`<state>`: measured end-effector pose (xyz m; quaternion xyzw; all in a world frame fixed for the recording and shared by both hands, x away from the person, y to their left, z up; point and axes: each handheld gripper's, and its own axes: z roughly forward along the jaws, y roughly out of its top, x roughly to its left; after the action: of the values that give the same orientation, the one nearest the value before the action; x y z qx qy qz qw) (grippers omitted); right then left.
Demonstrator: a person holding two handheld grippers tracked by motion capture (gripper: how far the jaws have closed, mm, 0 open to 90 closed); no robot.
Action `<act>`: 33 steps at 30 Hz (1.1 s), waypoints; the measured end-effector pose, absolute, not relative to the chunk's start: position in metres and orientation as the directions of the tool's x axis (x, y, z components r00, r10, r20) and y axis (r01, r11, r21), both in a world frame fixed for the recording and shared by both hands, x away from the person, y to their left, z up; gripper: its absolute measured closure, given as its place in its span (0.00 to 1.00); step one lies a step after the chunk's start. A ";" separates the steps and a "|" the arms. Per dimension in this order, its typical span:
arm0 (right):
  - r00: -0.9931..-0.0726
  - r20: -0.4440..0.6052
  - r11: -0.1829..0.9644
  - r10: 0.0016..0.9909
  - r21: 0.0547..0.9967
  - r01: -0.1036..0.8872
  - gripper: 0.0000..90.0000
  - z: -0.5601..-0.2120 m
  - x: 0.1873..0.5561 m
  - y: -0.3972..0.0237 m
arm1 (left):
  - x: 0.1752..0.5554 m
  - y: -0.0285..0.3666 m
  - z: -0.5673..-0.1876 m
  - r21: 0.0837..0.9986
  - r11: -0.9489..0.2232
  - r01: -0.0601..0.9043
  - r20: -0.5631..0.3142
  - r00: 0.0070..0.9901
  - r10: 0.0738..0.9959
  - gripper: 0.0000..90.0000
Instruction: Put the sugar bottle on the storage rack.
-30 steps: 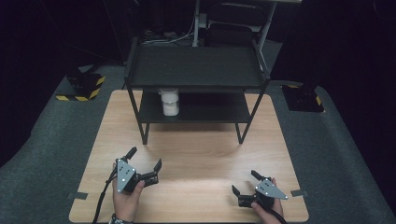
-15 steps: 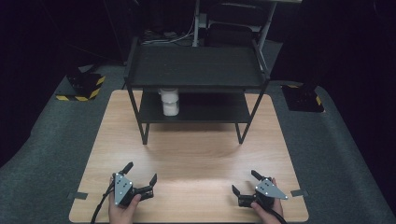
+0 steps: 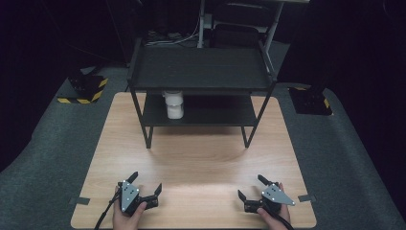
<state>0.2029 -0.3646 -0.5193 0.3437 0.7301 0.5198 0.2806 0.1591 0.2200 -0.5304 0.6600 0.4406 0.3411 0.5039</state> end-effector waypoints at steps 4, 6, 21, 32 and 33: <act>-0.604 -0.056 0.226 0.795 0.951 0.210 0.00 -0.519 0.202 -0.364 | 0.165 0.216 -0.521 0.946 -0.155 0.283 0.034 0.391 0.920 0.01; -0.603 -0.057 0.226 0.795 0.952 0.208 0.00 -0.519 0.202 -0.364 | 0.166 0.215 -0.518 0.941 -0.164 0.296 0.037 0.393 0.919 0.01; -0.613 -0.057 0.233 0.788 0.949 0.212 0.00 -0.518 0.205 -0.364 | 0.168 0.219 -0.516 0.937 -0.158 0.311 0.012 0.423 0.906 0.01; -0.613 -0.062 0.230 0.788 0.953 0.199 0.00 -0.520 0.202 -0.365 | 0.169 0.213 -0.513 0.927 -0.187 0.325 0.038 0.413 0.910 0.01; -0.613 -0.066 0.233 0.788 0.952 0.197 0.00 -0.520 0.202 -0.365 | 0.169 0.213 -0.513 0.928 -0.187 0.322 0.039 0.414 0.910 0.01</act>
<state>0.2019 -0.3651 -0.5202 0.3362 0.7320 0.5201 0.2840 0.1686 0.2128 -0.5131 0.7019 0.4388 0.3171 0.4628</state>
